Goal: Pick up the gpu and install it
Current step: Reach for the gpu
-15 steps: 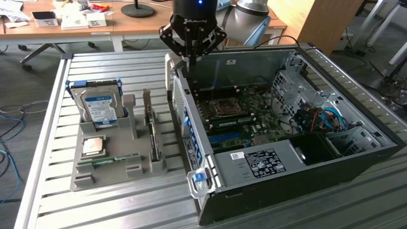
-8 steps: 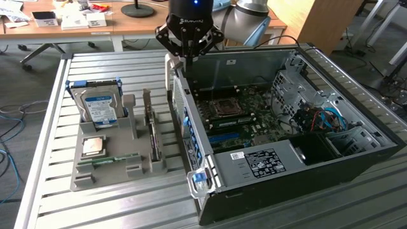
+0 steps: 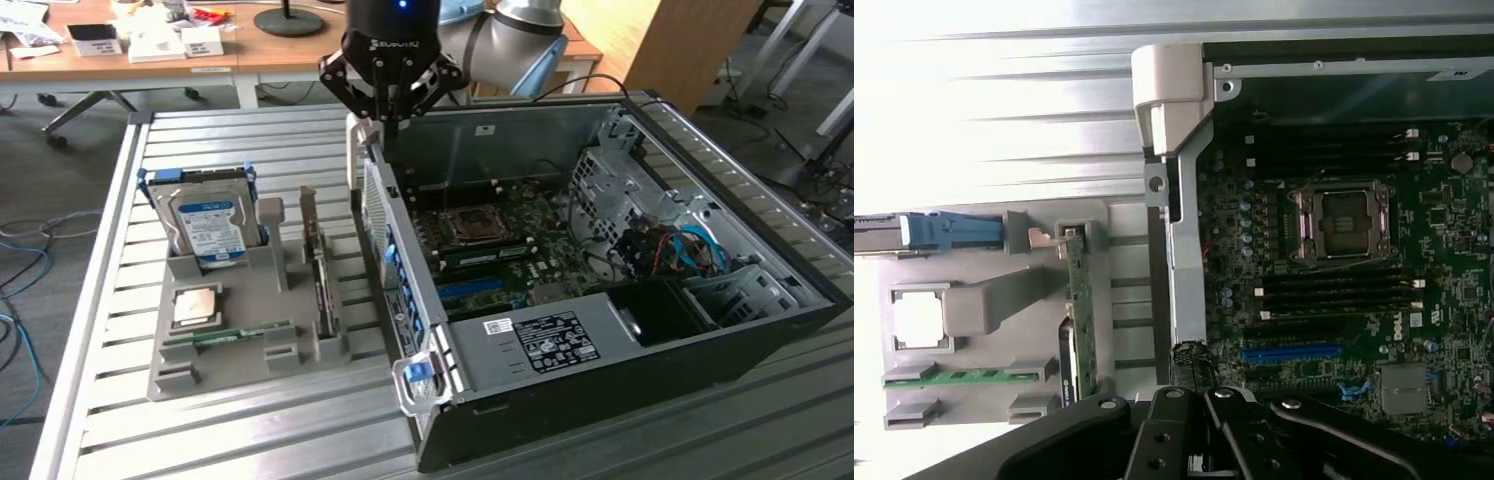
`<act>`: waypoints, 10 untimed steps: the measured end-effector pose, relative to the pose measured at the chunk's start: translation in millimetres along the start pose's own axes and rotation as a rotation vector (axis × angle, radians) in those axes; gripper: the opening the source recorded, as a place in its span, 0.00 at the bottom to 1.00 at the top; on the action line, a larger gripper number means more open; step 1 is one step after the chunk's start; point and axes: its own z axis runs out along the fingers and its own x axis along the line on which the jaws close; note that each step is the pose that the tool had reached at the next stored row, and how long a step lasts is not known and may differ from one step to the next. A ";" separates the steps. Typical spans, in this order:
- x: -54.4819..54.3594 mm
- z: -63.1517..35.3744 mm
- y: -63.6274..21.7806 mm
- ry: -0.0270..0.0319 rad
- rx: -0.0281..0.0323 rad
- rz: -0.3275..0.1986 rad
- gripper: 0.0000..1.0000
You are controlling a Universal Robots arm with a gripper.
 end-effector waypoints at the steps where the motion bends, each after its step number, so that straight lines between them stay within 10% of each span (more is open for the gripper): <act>1: 0.7 0.0 -0.1 0.0000 0.0000 0.000 0.11; 10: 7.3 -0.2 -0.5 0.0000 0.0000 0.000 0.11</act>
